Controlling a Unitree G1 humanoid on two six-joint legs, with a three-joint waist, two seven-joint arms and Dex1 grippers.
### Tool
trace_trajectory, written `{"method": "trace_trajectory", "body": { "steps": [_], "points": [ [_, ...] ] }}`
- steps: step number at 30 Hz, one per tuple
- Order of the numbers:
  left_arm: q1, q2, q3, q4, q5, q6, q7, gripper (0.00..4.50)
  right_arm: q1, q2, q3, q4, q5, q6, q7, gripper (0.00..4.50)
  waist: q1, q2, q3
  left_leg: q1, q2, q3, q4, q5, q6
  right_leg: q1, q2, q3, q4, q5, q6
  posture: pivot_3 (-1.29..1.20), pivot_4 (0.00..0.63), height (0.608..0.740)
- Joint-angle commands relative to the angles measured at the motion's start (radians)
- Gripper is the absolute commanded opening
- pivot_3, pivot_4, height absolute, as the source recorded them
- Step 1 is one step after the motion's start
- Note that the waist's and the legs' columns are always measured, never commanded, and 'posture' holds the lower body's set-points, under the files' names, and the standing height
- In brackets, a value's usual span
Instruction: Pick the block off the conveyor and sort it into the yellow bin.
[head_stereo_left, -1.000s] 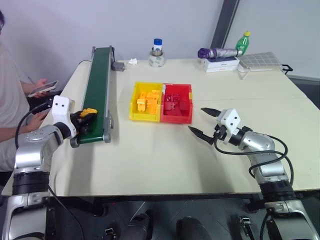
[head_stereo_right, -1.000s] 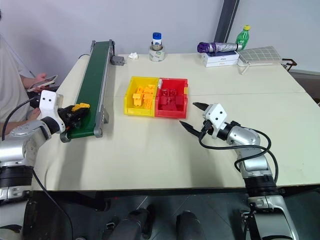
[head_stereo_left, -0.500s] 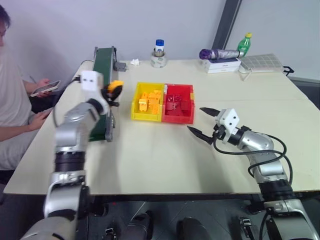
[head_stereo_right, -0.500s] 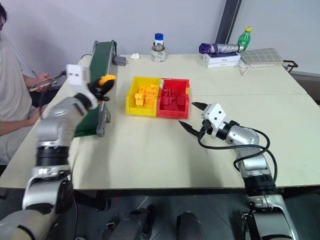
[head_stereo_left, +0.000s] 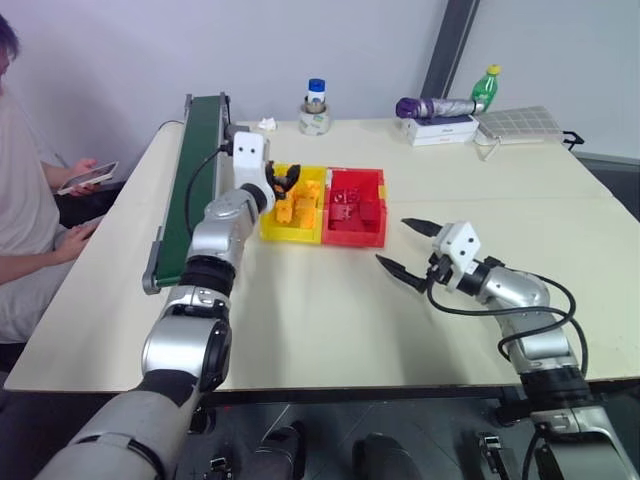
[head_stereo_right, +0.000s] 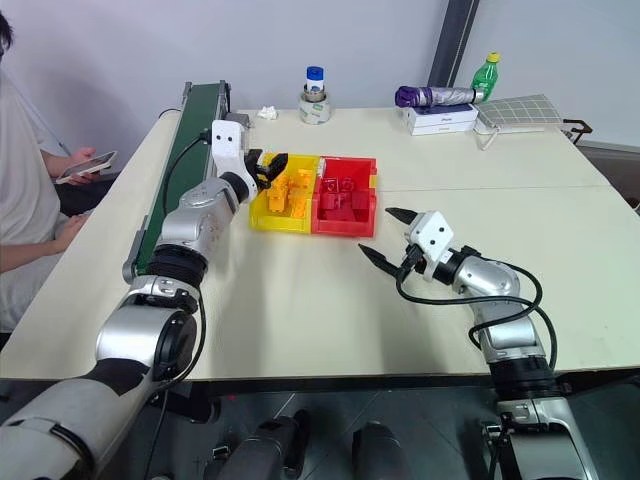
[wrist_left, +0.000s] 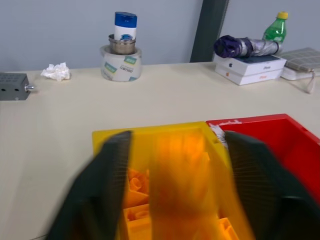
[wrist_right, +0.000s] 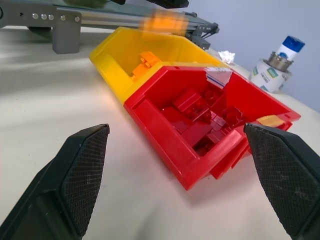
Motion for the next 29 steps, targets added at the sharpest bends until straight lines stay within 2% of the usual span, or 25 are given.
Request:
{"method": "trace_trajectory", "body": {
  "steps": [1,3,6,9,12,16,22,29],
  "points": [
    [0.008,0.030,0.025,-0.077,-0.014,-0.052,-0.050,4.48,-0.001,-0.012,-0.029,-0.060,0.013,0.004,-0.011,4.50,0.000,0.000,0.000,0.000,0.000,0.000,0.000,0.000,0.000,0.000,0.000,0.000,0.000,0.000,0.000,0.00,0.150,0.740],
    [0.064,0.054,0.030,-0.172,-0.033,-0.048,-0.096,4.48,0.001,-0.013,-0.030,-0.066,0.014,0.009,-0.013,4.50,-0.005,0.000,0.000,0.000,0.000,0.000,0.000,0.000,0.000,0.000,0.000,0.000,0.000,0.000,0.000,0.00,0.150,0.740],
    [0.173,0.098,0.044,-0.359,-0.080,0.048,-0.138,4.48,0.004,-0.016,-0.030,-0.070,0.015,0.012,-0.012,4.50,-0.009,0.000,0.000,0.000,0.000,0.000,-0.001,0.000,0.000,-0.001,0.000,0.000,0.000,0.000,0.000,0.00,0.150,0.740],
    [0.341,0.189,0.063,-0.628,-0.155,0.201,-0.206,4.48,-0.003,-0.019,-0.030,-0.064,0.017,0.013,-0.008,4.50,-0.008,0.000,0.000,0.000,0.000,0.000,-0.001,0.000,0.000,-0.001,0.000,0.001,0.001,0.000,0.000,0.00,0.150,0.740],
    [0.443,0.256,0.059,-0.789,-0.186,0.272,-0.244,4.48,-0.007,-0.022,-0.031,-0.056,0.019,0.012,-0.003,4.50,-0.003,0.000,0.000,0.000,0.001,0.000,-0.001,0.000,0.000,-0.001,0.000,0.001,0.001,0.000,-0.001,0.00,0.150,0.740],
    [0.724,0.448,0.196,-1.112,-0.356,0.413,-0.395,4.48,-0.035,-0.020,-0.017,-0.017,0.017,-0.002,0.020,4.50,-0.008,0.001,0.000,0.000,0.001,0.000,0.000,-0.002,-0.001,0.000,0.000,0.002,0.000,-0.002,-0.005,0.00,0.150,0.740],
    [0.872,0.542,0.329,-1.153,-0.404,0.447,-0.399,4.48,-0.071,-0.017,-0.015,0.031,0.016,-0.022,0.043,4.50,0.007,0.002,0.000,0.001,0.001,-0.001,-0.001,-0.002,-0.001,-0.003,0.000,0.002,0.000,-0.004,-0.007,0.00,0.150,0.740],
    [0.974,0.560,0.393,-1.083,-0.387,0.352,-0.469,4.48,-0.068,-0.013,-0.014,0.044,0.014,-0.037,0.048,4.50,0.000,0.002,0.000,0.001,0.001,0.001,-0.005,-0.002,-0.001,-0.006,-0.001,0.004,-0.001,-0.005,-0.009,0.00,0.150,0.740]
  ]
}}
